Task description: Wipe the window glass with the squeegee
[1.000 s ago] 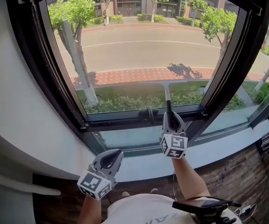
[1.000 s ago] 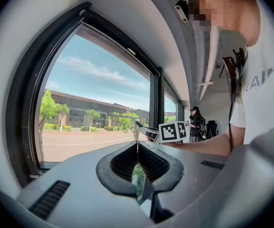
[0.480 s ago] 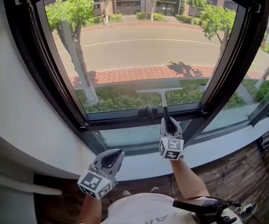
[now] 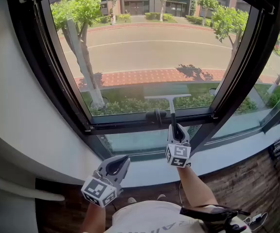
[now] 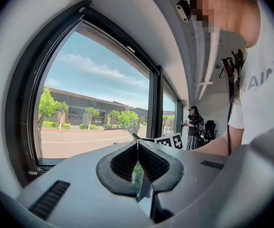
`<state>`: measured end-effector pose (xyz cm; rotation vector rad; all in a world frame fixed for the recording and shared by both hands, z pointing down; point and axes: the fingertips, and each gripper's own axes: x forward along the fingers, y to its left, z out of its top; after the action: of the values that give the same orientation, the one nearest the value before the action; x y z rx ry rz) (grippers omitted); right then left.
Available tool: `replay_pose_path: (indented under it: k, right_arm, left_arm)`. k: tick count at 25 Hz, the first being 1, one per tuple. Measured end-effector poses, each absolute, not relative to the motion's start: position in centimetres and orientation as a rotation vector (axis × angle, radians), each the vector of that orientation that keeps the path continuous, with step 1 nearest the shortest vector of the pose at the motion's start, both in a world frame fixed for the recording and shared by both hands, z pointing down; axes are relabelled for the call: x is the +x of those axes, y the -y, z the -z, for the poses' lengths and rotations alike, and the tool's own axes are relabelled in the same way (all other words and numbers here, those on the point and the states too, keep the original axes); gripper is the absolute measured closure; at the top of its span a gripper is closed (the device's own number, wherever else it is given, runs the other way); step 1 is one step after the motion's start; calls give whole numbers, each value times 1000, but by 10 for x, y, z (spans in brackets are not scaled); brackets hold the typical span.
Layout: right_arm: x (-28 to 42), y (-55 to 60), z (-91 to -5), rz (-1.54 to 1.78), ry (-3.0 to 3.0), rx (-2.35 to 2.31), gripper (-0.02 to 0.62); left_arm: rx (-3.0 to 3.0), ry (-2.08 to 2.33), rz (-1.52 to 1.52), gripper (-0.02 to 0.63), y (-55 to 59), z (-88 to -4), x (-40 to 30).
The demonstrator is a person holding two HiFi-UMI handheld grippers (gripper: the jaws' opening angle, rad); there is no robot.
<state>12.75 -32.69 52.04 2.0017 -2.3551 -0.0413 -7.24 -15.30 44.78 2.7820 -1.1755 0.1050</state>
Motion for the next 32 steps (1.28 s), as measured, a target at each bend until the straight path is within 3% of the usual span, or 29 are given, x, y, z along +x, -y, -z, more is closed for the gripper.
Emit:
replay_pose_path:
  k: [14, 32]
  right_arm:
    - [133, 328, -563, -78, 2310, 1952, 495]
    - [133, 304, -525, -89, 2446, 1922, 495]
  left_arm:
    - [2774, 1173, -132, 583, 152, -453, -69]
    - [2717, 1269, -67, 583, 154, -451, -66]
